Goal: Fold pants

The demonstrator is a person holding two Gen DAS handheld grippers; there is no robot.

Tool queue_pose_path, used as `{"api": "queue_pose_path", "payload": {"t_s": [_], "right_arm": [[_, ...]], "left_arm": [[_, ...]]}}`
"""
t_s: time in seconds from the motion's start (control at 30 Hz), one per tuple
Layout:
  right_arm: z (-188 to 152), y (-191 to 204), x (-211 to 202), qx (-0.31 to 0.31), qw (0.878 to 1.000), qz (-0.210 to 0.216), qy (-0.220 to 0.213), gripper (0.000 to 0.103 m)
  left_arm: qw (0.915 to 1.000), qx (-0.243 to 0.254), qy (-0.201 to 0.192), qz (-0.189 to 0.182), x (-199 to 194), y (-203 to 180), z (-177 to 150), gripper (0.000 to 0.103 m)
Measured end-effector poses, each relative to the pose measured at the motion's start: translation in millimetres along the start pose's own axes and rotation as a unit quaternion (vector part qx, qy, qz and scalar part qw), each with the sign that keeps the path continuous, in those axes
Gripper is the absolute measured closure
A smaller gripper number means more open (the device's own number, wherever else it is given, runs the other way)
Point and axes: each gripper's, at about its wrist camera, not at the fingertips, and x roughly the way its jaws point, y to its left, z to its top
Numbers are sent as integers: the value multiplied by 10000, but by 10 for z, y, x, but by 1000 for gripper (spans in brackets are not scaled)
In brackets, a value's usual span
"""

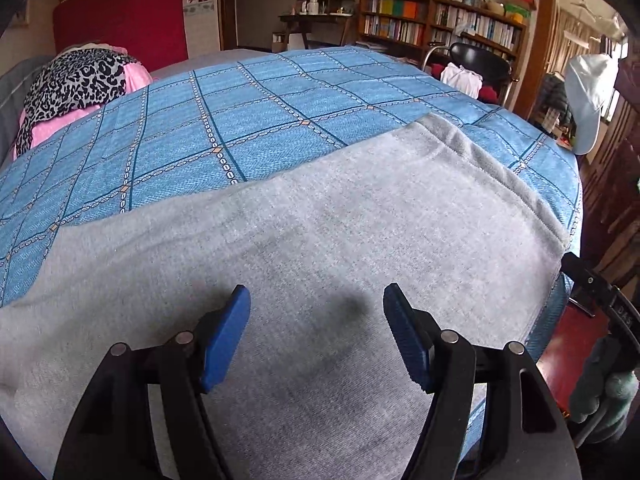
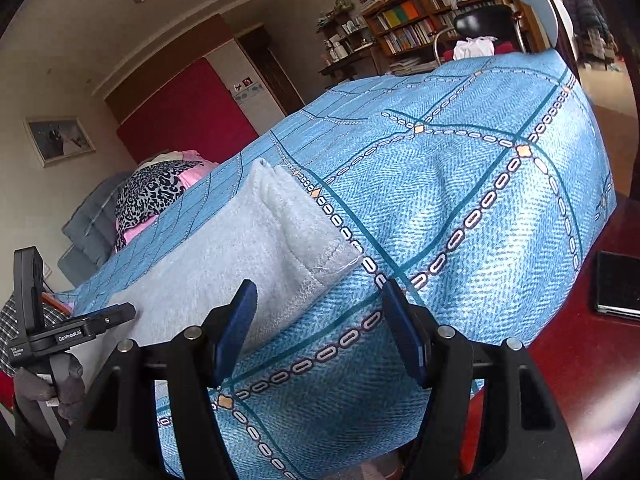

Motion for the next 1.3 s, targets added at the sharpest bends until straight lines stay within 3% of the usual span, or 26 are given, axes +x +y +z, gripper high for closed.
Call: {"api": "queue_pose_path", "payload": {"t_s": [0.1,0.47,0.53,0.77,0.87,1.03,1.13,1.3], "right_arm": [[43,-22,103,64,9999,115,-37,37],[179,-33,302,207,9989,422,-88,71],[193,-4,286,150,9988,458,-119,74],[251,154,246,-146,9984,429,-341,72],[287,87,336,88,9985,464,-267,67],[304,5,424,384,9971,633,-157,67],[317,148,362,80,9973,679,-278,74],[251,576,223,-909,9929,517,-562,77]], "left_arm": [[9998,82,11,-168,20,-123,57,34],[9976,105,120,-668,191,-398,283,34],[9966,102,177,-799,237,-448,325,34],[9920,25,319,-1223,354,-579,492,34],[9916,40,322,-1255,394,-642,555,34],[9903,86,400,-1331,446,-704,593,34],[9892,95,458,-1388,481,-726,618,34],[9856,27,517,-1608,497,-769,698,29]]}}
